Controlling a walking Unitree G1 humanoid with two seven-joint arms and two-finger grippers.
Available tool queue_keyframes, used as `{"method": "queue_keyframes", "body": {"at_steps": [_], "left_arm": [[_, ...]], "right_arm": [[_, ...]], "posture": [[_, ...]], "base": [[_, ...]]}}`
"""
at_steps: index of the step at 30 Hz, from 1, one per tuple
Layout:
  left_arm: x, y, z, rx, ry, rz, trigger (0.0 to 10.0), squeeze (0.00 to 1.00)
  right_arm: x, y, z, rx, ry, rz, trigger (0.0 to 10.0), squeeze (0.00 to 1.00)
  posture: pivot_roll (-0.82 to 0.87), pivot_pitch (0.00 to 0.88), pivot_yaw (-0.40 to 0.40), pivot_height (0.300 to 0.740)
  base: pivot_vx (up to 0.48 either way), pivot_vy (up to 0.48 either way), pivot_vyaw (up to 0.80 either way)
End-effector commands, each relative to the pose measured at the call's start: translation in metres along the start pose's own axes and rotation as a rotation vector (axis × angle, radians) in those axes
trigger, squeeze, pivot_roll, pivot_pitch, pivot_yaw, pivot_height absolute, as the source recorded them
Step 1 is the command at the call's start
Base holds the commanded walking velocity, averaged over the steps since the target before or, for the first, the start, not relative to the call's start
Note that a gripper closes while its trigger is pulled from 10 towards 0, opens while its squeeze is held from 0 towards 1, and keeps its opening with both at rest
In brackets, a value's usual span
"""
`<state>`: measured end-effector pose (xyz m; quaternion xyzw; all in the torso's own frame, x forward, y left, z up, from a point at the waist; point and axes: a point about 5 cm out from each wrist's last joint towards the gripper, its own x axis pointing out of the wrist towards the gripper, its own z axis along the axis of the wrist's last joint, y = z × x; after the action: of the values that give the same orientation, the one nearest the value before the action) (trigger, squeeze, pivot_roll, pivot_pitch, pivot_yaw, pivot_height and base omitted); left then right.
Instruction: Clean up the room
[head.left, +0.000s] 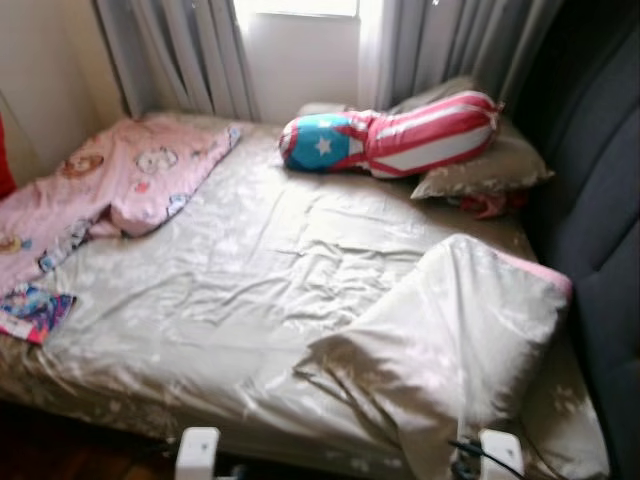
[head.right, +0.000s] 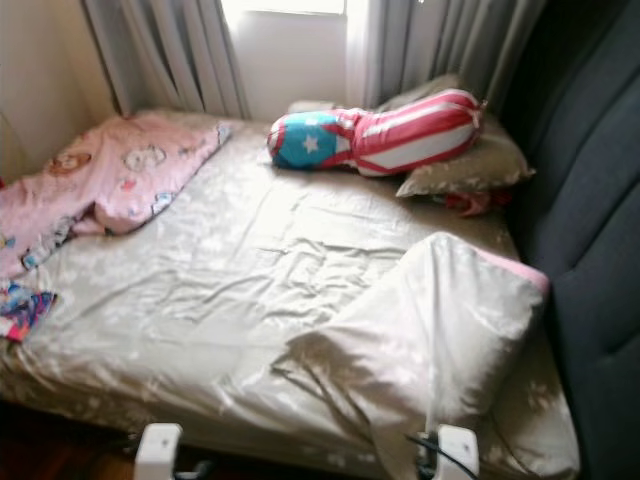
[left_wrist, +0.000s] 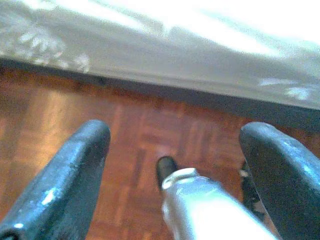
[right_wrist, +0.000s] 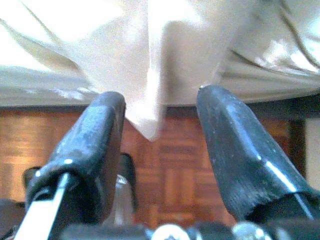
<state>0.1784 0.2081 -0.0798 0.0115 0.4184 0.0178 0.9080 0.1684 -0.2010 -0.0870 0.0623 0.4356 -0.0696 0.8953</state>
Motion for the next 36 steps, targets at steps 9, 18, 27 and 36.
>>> {"method": "queue_keyframes", "body": {"at_steps": [9,18,27,36], "left_arm": [[-0.001,0.001,0.003,-0.082,-0.073,0.020,10.0,0.00],[-0.003,0.001,0.016,-0.093,-0.205,0.011,10.0,0.00],[-0.003,-0.002,0.120,-0.031,-0.610,-0.027,10.0,0.00],[-0.007,-0.006,0.121,-0.007,-0.659,-0.044,10.0,0.00]], "right_arm": [[-0.001,0.001,0.004,0.157,-0.102,0.006,10.0,0.00],[0.003,0.038,0.117,0.048,-0.515,0.140,10.0,0.00],[-0.008,0.032,0.126,0.012,-0.683,0.146,10.0,0.00],[-0.010,0.017,0.106,0.033,-0.670,0.042,10.0,0.00]], "posture": [[-0.14,0.000,-0.024,0.740],[-0.12,0.000,-0.026,0.740],[-0.15,0.000,-0.007,0.740],[-0.15,0.000,-0.015,0.740]], "base": [[0.000,0.000,-0.43],[0.000,0.000,0.00],[0.000,0.000,0.00],[0.000,0.000,0.00]]}}
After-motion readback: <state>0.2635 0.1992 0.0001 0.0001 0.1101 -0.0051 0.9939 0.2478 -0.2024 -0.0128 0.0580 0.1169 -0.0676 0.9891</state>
